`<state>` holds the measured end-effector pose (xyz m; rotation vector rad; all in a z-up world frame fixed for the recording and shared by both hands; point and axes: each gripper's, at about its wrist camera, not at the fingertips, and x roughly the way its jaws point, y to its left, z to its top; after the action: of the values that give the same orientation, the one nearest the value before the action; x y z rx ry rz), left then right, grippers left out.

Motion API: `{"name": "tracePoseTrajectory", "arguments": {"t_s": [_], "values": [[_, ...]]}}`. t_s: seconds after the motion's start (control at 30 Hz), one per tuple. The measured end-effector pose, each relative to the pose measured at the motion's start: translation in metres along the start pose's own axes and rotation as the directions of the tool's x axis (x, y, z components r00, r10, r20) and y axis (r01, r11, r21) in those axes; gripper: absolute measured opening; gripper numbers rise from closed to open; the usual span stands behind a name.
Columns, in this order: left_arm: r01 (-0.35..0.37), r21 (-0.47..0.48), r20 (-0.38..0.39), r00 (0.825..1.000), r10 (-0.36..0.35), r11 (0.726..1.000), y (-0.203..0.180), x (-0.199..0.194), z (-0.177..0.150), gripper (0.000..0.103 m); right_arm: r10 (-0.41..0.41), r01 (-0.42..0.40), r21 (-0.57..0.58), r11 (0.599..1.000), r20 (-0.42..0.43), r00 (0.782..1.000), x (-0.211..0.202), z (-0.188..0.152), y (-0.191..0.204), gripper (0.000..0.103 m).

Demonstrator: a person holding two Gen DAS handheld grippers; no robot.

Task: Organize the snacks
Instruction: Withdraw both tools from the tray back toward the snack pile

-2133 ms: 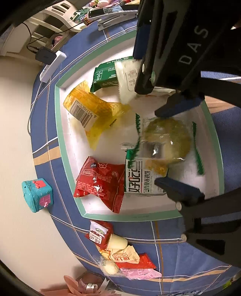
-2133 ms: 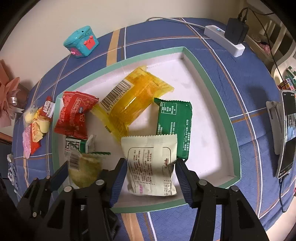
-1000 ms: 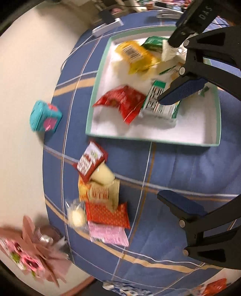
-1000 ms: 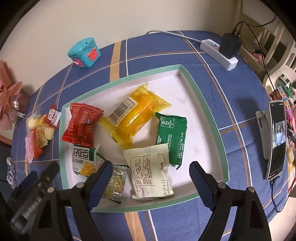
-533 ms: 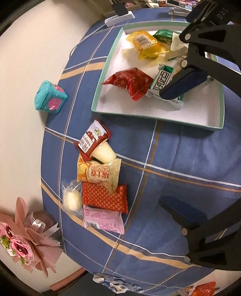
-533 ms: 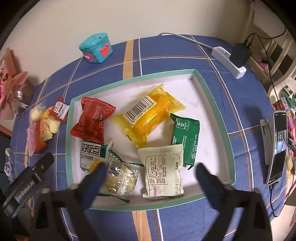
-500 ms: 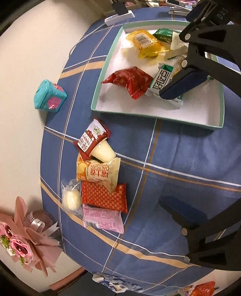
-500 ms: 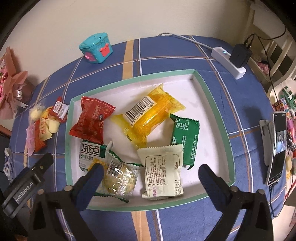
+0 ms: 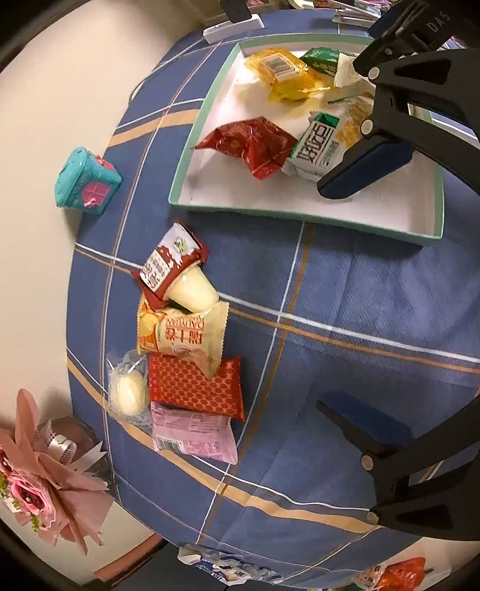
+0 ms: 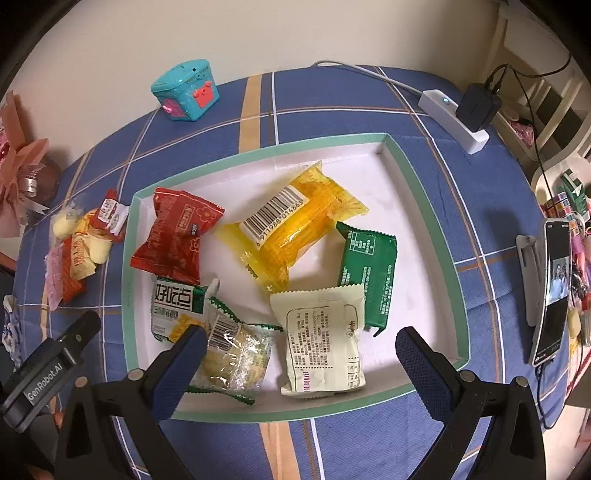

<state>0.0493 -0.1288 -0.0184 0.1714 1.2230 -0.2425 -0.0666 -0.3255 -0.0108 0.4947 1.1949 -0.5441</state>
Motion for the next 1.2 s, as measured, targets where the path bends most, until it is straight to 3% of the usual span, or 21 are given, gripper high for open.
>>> {"name": "tracePoseTrajectory", "arguments": {"t_s": [0.13,0.5,1.2], "values": [[0.021,-0.074,-0.007,1.000,-0.022,0.997,0.024,0.002,0.006,0.103,0.012,-0.012,-0.004,1.000,-0.013,1.000,0.002,-0.001,0.010,0.103],[-0.044,-0.271,-0.017,0.999,0.041,0.961,0.115,0.010,0.020,0.103,0.029,-0.031,-0.068,0.997,-0.027,0.999,0.006,-0.004,0.059,0.103],[-0.089,-0.396,-0.013,0.996,0.091,0.914,0.205,0.020,0.032,0.103,0.092,-0.089,-0.215,0.973,0.004,0.996,0.008,-0.020,0.175,0.103]]}}
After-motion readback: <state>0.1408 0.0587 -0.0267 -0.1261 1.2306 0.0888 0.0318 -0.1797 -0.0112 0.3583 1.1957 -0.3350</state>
